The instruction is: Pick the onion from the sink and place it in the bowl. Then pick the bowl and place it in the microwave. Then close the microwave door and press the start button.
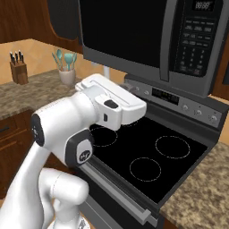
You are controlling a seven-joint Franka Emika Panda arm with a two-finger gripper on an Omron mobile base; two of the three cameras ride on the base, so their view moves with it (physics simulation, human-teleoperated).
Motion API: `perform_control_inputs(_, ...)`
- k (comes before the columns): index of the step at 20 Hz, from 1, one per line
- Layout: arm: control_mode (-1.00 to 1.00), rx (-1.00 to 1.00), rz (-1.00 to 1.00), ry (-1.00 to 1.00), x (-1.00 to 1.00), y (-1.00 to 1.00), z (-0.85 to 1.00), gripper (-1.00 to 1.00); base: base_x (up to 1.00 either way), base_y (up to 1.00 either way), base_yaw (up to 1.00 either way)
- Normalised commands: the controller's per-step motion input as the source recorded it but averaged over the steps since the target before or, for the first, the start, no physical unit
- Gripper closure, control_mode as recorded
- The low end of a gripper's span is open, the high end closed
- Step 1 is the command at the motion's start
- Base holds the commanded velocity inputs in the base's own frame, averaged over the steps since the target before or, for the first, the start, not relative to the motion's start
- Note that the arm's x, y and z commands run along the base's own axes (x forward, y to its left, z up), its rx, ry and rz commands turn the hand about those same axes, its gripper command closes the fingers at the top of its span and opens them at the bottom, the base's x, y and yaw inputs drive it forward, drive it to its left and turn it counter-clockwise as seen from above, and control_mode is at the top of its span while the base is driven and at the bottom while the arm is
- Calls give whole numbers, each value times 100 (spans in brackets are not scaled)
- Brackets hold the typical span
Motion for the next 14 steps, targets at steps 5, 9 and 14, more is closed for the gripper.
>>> perform_control_inputs(5,-100,4,2,-2,35,-11,0,100,0,0,0)
perform_control_inputs(9,-100,2,1,0,38,-13,0,100,0,0,0)
perform_control_inputs(14,-100,3,1,3,19,-23,0,100,0,0,0)
